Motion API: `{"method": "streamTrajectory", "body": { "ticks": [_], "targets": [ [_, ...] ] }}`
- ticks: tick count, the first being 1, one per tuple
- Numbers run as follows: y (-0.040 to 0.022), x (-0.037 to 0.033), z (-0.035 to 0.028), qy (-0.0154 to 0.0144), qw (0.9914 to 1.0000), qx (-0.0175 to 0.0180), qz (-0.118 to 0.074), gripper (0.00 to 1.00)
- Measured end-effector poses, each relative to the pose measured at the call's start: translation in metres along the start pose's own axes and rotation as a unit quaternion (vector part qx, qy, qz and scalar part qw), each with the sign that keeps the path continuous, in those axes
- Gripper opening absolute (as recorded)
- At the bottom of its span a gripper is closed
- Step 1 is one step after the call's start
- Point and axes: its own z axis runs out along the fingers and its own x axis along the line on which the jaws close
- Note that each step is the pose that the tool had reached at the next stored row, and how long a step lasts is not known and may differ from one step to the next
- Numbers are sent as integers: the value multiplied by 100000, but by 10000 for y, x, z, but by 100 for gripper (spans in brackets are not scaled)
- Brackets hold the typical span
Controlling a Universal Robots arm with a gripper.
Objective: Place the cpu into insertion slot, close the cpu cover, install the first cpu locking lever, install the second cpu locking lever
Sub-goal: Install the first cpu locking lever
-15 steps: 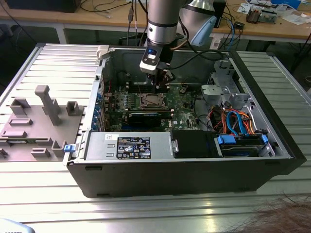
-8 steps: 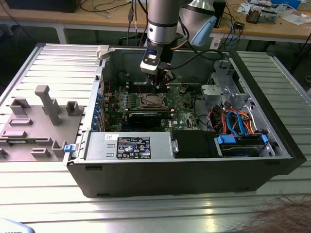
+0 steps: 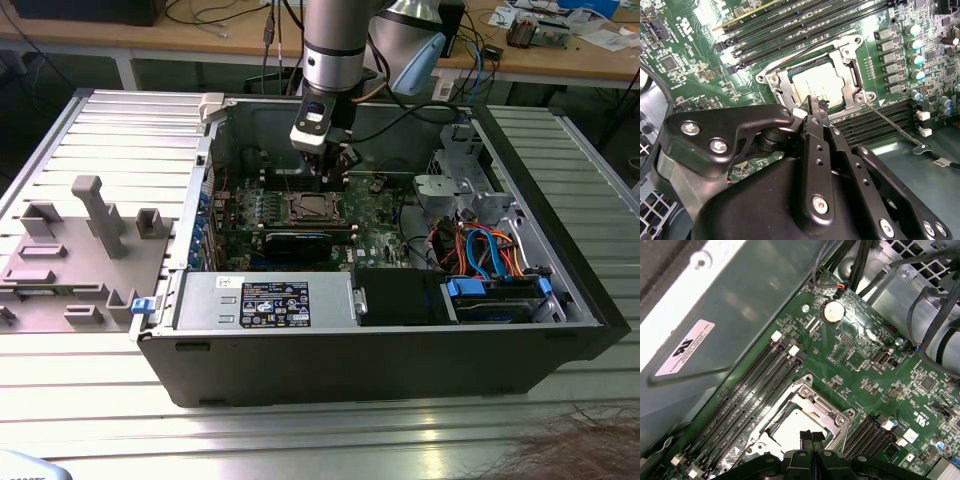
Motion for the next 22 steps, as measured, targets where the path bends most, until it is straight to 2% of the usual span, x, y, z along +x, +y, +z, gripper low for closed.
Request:
{"method": "streamTrajectory", "body": {
  "ticks": [2, 4, 6, 22],
  "targets": [
    [0, 0, 0, -15, 99999, -17, -356, 11],
    [0, 0, 0, -110, 99964, -127, -2666, 11],
    [0, 0, 0, -199, 99883, -228, -4834, 11],
    [0, 0, 0, -291, 99743, -342, -7145, 11]
  ]
}}
